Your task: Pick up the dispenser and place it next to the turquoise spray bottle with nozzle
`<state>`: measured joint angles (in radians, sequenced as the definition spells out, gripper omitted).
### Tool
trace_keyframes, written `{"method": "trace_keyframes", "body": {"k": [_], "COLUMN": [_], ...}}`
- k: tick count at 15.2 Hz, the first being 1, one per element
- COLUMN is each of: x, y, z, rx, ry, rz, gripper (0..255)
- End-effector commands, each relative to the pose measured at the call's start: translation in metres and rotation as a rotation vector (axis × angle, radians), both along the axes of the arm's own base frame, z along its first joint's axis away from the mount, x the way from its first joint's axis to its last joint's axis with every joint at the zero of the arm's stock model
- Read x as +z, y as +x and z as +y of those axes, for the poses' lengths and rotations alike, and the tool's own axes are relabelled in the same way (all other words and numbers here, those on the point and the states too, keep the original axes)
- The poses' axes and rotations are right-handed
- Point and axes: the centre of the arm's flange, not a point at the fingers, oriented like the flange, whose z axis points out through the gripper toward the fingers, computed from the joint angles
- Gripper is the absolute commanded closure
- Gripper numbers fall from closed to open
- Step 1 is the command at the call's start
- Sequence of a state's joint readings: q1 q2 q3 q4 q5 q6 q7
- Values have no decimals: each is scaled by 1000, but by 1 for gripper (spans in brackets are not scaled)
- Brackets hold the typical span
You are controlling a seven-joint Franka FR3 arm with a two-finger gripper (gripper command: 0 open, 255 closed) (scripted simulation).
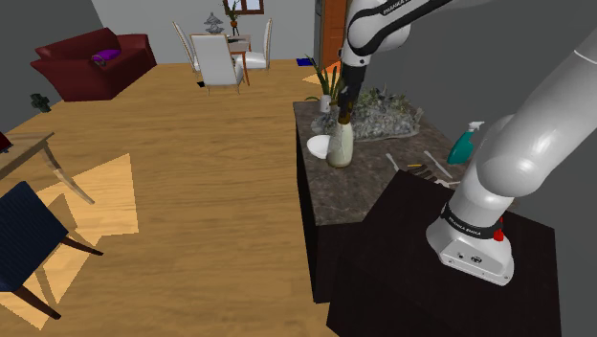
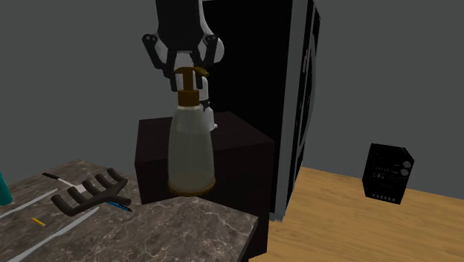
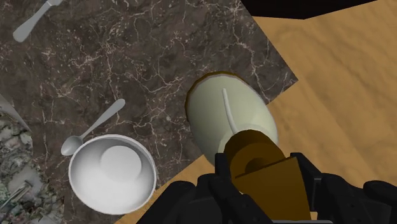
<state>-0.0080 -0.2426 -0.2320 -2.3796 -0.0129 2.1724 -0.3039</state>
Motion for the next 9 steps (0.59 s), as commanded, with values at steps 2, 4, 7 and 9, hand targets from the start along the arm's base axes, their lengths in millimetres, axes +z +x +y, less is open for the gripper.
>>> {"method": "trace_keyframes", "body": {"k": [2,4,7,9], "x": [16,26,42,53], "y": [-1,-1,-1,-1], "z": [0,0,0,0], "rx": [0,0,0,0], "ry": [0,0,0,0], "rz": [0,0,0,0], "gripper": [255,255,255,255]}}
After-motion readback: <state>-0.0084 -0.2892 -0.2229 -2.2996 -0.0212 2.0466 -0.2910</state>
